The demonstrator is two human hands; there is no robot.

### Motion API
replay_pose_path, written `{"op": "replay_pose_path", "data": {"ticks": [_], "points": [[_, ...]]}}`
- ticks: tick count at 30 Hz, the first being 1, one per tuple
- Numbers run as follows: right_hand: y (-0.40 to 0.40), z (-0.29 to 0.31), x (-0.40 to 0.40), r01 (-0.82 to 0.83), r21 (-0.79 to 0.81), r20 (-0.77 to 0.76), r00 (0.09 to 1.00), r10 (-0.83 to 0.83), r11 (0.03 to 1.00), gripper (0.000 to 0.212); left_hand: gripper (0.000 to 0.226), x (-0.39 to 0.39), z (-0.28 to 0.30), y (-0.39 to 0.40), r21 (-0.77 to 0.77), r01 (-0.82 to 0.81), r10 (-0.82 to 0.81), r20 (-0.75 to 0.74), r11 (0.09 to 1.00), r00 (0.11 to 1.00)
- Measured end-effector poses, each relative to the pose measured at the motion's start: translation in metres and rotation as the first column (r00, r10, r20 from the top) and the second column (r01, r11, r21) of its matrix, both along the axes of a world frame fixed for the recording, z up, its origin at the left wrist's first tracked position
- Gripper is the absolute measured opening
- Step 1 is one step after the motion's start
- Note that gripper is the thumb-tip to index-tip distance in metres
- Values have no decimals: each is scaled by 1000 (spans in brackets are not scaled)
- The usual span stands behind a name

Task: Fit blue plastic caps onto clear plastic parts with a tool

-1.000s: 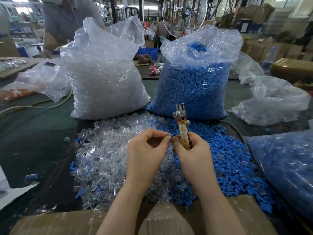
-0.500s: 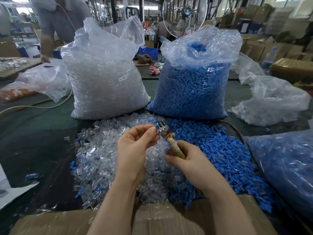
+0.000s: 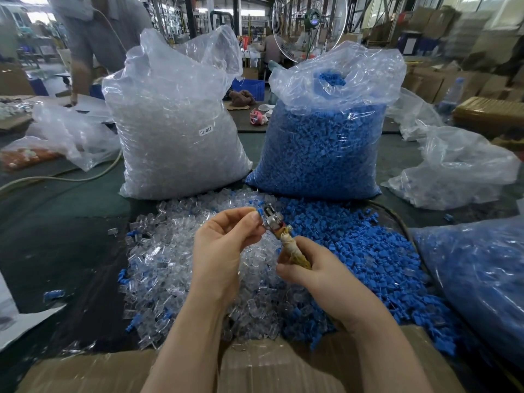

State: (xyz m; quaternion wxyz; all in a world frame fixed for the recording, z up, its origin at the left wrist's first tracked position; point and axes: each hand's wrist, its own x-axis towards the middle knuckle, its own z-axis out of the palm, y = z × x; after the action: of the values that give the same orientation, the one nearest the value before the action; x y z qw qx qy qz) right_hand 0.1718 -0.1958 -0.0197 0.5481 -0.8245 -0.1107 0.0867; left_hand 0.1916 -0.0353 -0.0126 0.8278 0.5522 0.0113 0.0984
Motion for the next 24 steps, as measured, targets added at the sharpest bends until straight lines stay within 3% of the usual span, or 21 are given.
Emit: {"op": "replay_pose_path", "data": {"ticks": [7,13,24], "points": [[1,1,-1,-23,4,-7,1000,23,1000,14,4,0,0,0,17,-1,1,3,1000,1000],[4,-1,0,-9,-66,39,999,11,998,14,7,0,0,-2,50,-37,36,2,998,999],[9,-2,0,5,-6,24,1000,-4,1000,19,11,0,-1,-2,50,-45,45,3,998,999]]}}
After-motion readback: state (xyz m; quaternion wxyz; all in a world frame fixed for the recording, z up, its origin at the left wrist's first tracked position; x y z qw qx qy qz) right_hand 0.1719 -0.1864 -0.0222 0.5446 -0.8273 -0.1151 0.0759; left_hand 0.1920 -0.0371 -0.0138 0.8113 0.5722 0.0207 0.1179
